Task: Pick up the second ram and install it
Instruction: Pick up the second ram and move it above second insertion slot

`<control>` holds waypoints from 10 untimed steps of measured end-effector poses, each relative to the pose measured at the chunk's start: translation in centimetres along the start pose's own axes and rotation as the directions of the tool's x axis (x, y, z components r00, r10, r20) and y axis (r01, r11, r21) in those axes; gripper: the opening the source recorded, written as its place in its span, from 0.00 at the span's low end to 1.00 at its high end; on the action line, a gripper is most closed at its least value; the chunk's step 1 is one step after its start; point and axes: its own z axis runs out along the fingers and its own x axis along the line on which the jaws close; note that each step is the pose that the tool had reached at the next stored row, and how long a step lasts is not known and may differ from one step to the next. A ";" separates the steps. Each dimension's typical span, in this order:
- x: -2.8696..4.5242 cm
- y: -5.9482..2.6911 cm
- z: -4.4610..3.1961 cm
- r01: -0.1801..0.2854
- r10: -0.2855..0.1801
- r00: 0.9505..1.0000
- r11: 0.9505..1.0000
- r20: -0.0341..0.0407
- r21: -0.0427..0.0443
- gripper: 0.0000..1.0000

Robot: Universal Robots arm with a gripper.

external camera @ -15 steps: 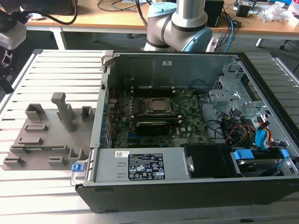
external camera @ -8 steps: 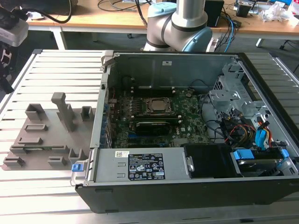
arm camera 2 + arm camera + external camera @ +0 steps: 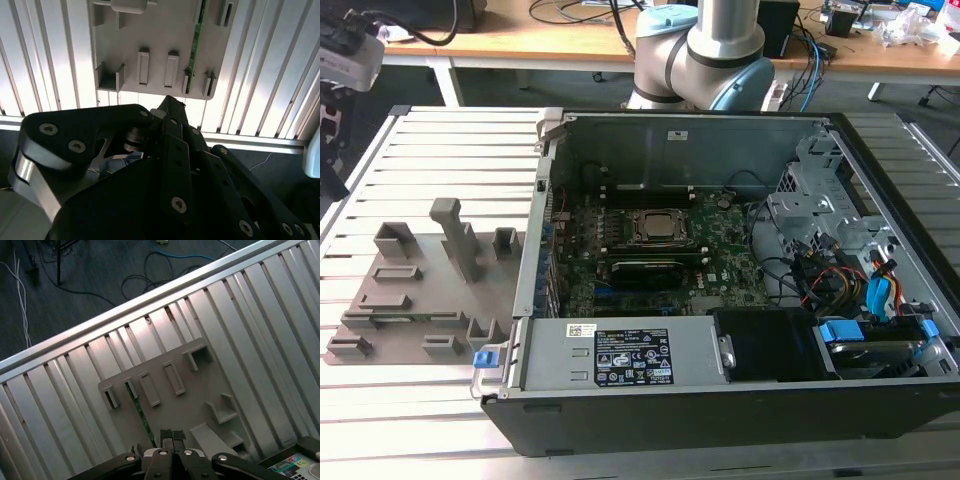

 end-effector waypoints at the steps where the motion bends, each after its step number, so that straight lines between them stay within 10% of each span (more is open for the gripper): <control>1: 0.00 0.00 0.00 0.019 -0.019 1.000 1.000 -0.001 0.000 0.10; 10: 0.00 0.00 0.00 0.166 -0.166 0.986 0.986 -0.005 -0.004 0.10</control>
